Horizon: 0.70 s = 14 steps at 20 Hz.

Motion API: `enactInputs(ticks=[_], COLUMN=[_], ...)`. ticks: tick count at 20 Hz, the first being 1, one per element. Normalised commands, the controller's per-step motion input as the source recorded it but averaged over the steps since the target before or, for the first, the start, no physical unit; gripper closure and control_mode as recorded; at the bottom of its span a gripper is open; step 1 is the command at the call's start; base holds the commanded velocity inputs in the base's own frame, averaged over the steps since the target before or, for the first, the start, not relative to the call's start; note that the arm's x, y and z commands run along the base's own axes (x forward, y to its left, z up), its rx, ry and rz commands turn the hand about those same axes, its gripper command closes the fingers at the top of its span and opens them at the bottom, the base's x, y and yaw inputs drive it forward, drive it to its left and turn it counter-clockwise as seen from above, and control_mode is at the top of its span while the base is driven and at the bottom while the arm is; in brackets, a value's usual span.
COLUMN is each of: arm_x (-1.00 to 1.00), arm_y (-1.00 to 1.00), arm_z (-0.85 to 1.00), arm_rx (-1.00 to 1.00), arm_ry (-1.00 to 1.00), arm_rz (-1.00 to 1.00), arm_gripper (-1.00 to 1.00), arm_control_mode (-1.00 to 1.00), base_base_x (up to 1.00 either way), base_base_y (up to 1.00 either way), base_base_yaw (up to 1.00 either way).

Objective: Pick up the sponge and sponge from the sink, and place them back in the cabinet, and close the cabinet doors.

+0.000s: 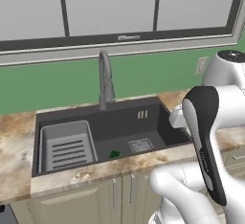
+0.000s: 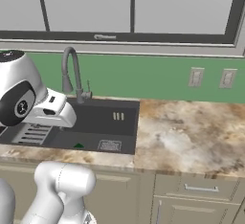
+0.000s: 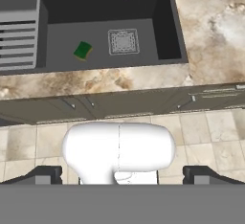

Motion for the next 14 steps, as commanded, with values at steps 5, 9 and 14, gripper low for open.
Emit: enactInputs(ticks=[5, 9, 14], arm_x=[0.00, 0.00, 0.00], arm_y=[0.00, 0.00, 0.00], arm_z=[0.00, 0.00, 0.00], arm_rx=[0.00, 0.00, 0.00], arm_ry=[0.00, 0.00, 0.00], arm_rz=[0.00, 0.00, 0.00], arm_gripper=[-1.00, -1.00, -1.00], arm_control_mode=[1.00, 1.00, 1.00], base_base_x=[0.08, 0.06, 0.25], base_base_y=[-0.22, -0.29, -0.32], base_base_yaw=[0.09, 0.18, 0.16])
